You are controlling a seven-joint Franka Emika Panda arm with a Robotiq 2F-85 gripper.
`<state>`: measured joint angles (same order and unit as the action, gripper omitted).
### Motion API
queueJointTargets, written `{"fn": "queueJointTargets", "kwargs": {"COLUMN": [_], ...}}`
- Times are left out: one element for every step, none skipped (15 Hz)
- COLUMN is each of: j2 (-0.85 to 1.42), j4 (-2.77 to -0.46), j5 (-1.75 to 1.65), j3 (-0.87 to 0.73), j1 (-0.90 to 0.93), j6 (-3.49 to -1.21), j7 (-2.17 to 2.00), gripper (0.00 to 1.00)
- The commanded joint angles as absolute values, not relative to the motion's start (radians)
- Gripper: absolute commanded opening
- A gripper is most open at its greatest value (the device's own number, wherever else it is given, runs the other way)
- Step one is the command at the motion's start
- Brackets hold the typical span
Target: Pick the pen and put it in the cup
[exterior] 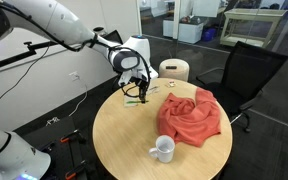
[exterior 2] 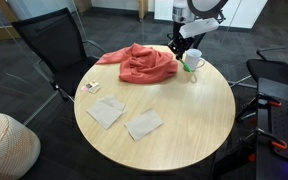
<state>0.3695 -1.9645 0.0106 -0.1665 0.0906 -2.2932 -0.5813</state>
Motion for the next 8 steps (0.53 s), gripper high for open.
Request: {"fn": "queueJointTargets", "kwargs": {"j2": [0.376, 0.376, 0.38, 0.383, 0.385, 0.386, 0.386, 0.384], "j4": [-1.974, -1.98, -1.981, -1.982, -1.983, -1.983, -1.981, -1.981], "j5": [-0.094, -0.137, -0.183, -0.234, -0.288, -0.343, -0.397, -0.456], "j3": [-0.195, -0.207, -0.22, -0.234, -0.25, -0.266, -0.28, -0.294], "j1": [0.123, 0.134, 0.147, 0.16, 0.174, 0.188, 0.201, 0.213], "j6": [-2.37, -2.398, -2.42, -2.437, -2.444, -2.445, -2.436, -2.424], "j7": [-0.78, -0.856, -0.928, -1.006, -1.087, -1.169, -1.252, -1.334], "gripper": [0.03, 0.03, 0.03, 0.03, 0.03, 0.03, 0.03, 0.03]}}
